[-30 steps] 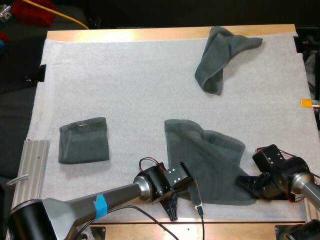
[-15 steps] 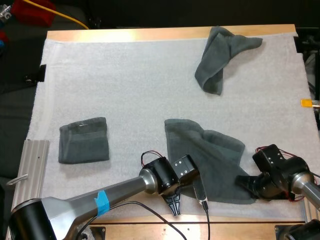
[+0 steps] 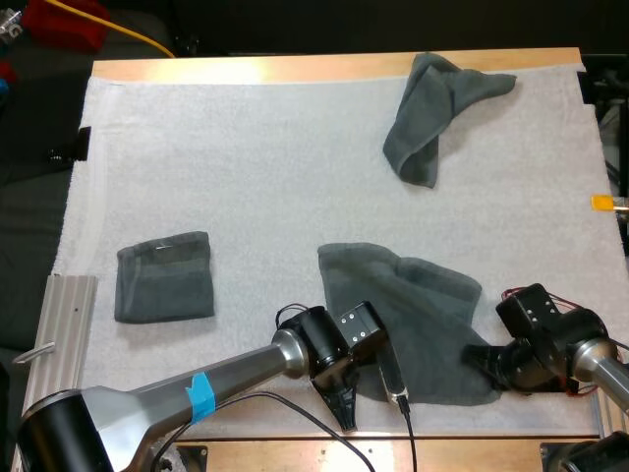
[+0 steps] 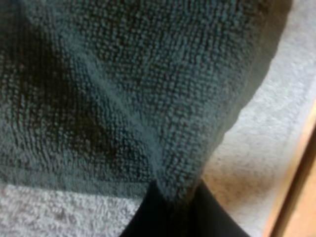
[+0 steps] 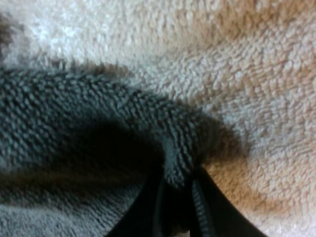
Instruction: Pick towel from pile, fold and stack
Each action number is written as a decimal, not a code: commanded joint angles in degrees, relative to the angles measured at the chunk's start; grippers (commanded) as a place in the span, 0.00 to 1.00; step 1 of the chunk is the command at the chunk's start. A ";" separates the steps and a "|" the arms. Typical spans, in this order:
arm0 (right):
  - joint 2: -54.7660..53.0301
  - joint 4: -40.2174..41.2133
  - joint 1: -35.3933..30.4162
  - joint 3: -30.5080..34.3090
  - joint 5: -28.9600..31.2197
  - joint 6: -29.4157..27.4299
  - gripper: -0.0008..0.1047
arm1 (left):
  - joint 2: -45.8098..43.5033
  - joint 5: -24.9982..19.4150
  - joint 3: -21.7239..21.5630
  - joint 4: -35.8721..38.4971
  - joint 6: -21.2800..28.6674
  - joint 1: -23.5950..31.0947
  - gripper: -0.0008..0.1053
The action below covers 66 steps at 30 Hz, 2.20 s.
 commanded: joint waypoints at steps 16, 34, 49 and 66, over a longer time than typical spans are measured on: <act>-0.76 -0.88 -0.35 -0.83 -6.50 -3.89 0.04 | -0.27 4.23 -1.62 -4.21 -4.12 -0.53 0.01; -15.97 12.32 -0.26 -18.00 -6.48 -8.45 0.04 | -14.01 -10.68 -6.37 9.16 -0.49 -0.34 0.01; -19.69 24.03 -0.26 -30.28 -10.34 -11.02 0.04 | -20.22 -18.00 -18.38 21.68 -0.52 -0.11 0.01; -22.72 30.45 6.55 -37.56 -10.84 -8.40 0.04 | -21.96 -21.71 -25.12 34.25 -5.57 -0.36 0.01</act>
